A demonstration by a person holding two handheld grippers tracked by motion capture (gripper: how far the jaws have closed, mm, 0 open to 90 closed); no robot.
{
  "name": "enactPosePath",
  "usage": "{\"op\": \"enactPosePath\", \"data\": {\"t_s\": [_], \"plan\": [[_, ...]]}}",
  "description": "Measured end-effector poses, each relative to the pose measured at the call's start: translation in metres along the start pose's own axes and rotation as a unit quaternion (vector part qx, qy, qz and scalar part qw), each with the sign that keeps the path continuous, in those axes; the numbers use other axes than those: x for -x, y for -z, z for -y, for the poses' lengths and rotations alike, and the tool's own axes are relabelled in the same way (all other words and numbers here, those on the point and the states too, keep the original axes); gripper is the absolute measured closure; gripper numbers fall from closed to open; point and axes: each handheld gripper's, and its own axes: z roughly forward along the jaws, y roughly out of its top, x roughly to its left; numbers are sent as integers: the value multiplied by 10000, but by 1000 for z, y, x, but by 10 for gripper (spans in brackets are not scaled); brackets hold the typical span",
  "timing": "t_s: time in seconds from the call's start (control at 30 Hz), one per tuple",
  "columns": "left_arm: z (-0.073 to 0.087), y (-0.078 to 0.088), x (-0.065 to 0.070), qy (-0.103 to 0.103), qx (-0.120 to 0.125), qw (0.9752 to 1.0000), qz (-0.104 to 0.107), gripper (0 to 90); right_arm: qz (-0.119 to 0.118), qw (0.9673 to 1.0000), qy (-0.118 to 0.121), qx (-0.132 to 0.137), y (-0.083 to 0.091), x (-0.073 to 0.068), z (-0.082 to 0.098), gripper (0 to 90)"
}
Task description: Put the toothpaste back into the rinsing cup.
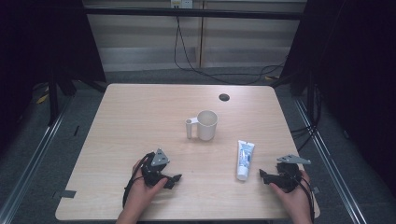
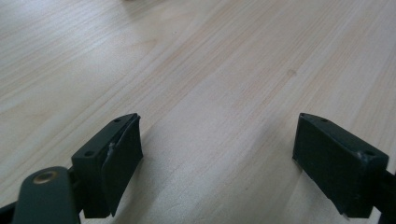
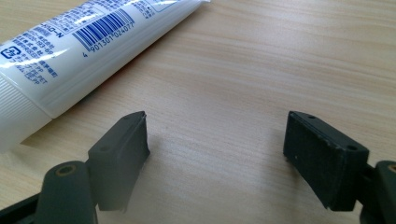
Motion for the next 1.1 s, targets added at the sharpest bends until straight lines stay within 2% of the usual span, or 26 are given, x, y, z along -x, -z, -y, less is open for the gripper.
{"op": "enactPosePath", "data": {"t_s": [0.5,1.1], "plan": [[0,0,0,-1,-2,10000,3,152,-5,9992,-175,-370,2,6,-31,240],[0,0,0,0,0,10000,1,152,-76,9978,-162,-640,0,-14,-76,251]]}}
